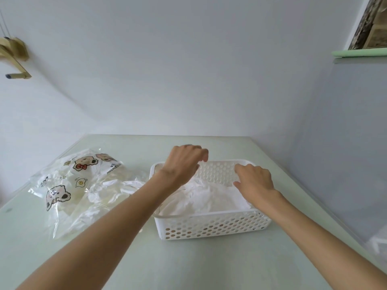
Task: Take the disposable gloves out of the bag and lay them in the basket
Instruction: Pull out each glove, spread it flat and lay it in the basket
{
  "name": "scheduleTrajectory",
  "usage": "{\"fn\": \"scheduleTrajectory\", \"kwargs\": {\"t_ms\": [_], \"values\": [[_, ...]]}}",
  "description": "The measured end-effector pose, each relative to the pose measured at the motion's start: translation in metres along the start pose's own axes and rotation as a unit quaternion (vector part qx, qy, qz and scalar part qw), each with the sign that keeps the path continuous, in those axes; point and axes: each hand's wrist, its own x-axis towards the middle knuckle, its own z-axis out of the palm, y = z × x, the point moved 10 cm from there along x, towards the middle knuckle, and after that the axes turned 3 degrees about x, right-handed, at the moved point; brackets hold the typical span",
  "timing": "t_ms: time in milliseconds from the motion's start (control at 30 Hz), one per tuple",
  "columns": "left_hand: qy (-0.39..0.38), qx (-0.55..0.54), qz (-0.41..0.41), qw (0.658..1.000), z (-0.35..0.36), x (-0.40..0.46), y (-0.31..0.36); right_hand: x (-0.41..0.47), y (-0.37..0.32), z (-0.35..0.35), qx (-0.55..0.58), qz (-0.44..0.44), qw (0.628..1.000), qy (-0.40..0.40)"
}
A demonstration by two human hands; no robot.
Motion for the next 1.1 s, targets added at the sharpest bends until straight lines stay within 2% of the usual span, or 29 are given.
{"fn": "scheduleTrajectory", "kwargs": {"t_ms": [67, 133, 200, 267, 300, 367, 600, 667, 733, 767, 800, 867, 967, 1033, 1100], "values": [[-0.02, 0.005, -0.064, 0.998, -0.008, -0.013, -0.016, -0.002, 0.006, -0.009, 0.05, -0.001, 0.998, 0.04], [-0.152, 0.057, -0.086, 0.983, 0.009, -0.031, -0.023, 0.0, 0.002, -0.004, 0.135, -0.028, 0.99, 0.01], [-0.304, 0.116, -0.073, 0.943, 0.034, -0.054, -0.021, 0.0, -0.016, 0.026, 0.193, -0.084, 0.969, -0.132], [-0.379, 0.129, -0.054, 0.915, 0.049, -0.066, -0.017, -0.011, -0.029, 0.06, 0.175, -0.112, 0.934, -0.291], [-0.388, 0.12, -0.051, 0.912, 0.053, -0.066, -0.015, -0.015, -0.03, 0.071, 0.156, -0.112, 0.92, -0.343], [-0.369, 0.115, -0.049, 0.921, 0.05, -0.059, -0.016, -0.017, -0.025, 0.082, 0.136, -0.108, 0.908, -0.381], [-0.252, 0.231, -0.04, 0.939, 0.043, -0.041, -0.018, -0.015, -0.022, 0.087, 0.081, -0.105, 0.913, -0.385], [-0.207, 0.197, -0.054, 0.957, 0.027, -0.038, -0.02, -0.011, -0.02, 0.081, 0.088, -0.101, 0.923, -0.36], [-0.155, 0.111, -0.047, 0.981, 0.011, -0.033, -0.021, -0.005, -0.025, 0.063, 0.125, -0.116, 0.938, -0.301], [-0.153, 0.052, -0.033, 0.986, 0.01, -0.032, -0.019, -0.003, -0.03, 0.055, 0.147, -0.129, 0.94, -0.279], [-0.177, -0.01, -0.017, 0.984, 0.016, -0.033, -0.017, -0.003, -0.036, 0.051, 0.16, -0.144, 0.937, -0.276], [-0.273, -0.086, -0.007, 0.958, 0.042, -0.042, -0.011, -0.009, -0.047, 0.058, 0.153, -0.16, 0.921, -0.321], [-0.4, -0.046, -0.022, 0.915, 0.086, -0.064, -0.011, -0.01, -0.052, 0.082, 0.12, -0.14, 0.91, -0.372], [-0.412, -0.029, -0.012, 0.911, 0.097, -0.07, -0.01, -0.006, -0.052, 0.087, 0.114, -0.133, 0.914, -0.367], [-0.387, -0.042, -0.008, 0.921, 0.087, -0.068, -0.009, -0.006, -0.051, 0.083, 0.125, -0.127, 0.913, -0.366]]}}
